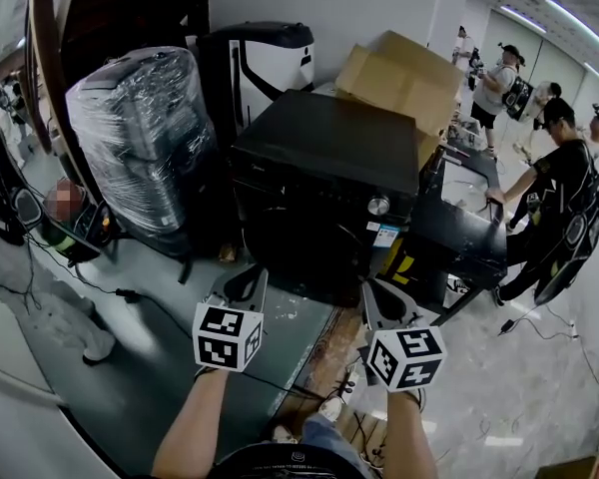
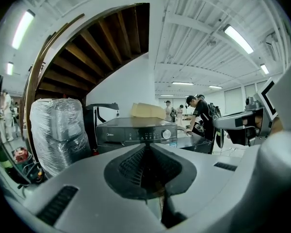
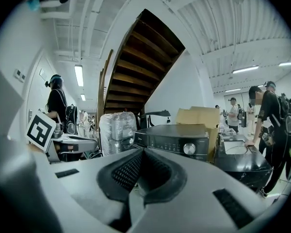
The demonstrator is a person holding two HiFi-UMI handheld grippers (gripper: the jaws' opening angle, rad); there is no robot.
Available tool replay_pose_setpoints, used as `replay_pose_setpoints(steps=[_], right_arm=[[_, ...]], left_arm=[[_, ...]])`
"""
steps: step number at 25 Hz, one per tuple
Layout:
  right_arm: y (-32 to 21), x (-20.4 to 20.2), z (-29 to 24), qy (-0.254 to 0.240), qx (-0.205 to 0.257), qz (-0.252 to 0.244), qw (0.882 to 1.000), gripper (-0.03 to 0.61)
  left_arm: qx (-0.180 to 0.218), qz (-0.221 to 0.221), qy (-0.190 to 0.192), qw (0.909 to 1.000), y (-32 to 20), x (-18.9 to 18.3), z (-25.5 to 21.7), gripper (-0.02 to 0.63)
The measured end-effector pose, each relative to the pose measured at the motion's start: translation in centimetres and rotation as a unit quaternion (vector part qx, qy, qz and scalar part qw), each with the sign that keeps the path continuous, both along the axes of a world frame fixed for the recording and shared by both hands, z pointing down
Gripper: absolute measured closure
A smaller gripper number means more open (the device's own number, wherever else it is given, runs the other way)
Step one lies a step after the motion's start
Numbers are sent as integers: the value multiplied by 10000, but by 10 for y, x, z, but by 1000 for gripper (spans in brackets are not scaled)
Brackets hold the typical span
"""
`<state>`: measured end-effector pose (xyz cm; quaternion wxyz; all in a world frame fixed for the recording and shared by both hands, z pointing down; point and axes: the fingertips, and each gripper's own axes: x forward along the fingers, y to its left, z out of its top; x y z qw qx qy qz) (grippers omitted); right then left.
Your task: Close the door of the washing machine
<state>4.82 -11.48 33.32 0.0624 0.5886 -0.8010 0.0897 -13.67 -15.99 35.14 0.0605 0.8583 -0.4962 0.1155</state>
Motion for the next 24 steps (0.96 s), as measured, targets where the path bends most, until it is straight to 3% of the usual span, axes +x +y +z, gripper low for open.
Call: replay_pose_setpoints(steps=[24], right_arm=[[3,4,-5,32,81,-5,10000,558]], left_arm=[[-27,107,-39,9999,4,10,-5,572]])
